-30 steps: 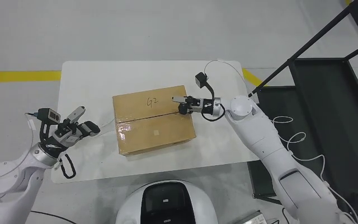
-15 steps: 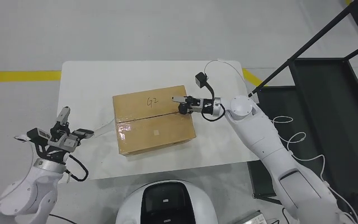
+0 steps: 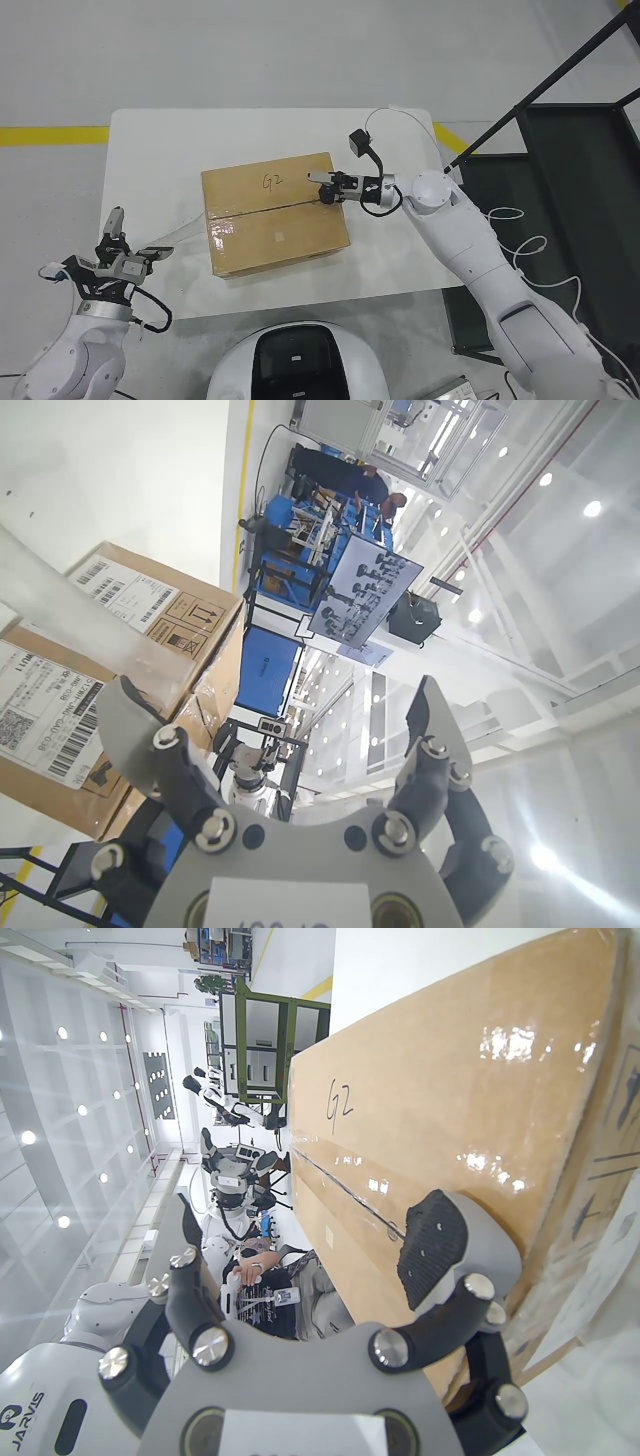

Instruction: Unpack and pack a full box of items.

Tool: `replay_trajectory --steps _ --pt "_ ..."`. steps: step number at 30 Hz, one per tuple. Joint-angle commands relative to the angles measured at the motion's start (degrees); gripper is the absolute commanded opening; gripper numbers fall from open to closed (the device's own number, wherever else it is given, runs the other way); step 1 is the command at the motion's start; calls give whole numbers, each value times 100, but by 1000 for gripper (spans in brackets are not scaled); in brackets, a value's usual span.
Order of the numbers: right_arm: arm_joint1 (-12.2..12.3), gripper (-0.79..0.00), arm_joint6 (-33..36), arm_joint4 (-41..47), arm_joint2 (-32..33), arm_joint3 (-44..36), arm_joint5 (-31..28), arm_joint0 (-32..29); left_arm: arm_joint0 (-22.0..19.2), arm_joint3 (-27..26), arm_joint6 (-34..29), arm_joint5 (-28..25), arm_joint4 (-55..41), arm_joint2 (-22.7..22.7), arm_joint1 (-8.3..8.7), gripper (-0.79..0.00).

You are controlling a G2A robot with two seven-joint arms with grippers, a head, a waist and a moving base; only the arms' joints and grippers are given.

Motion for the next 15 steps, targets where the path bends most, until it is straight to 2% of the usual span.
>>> replay_trajectory --steps 1,7,15 --pt "0 0 0 0 0 0 0 0 0 -1 0 1 -1 0 0 0" --pt "0 0 0 0 0 0 0 0 -64 159 233 -46 -147 93 -90 0" --pt "0 0 0 0 0 0 0 0 178 240 443 -189 -14 604 -246 0"
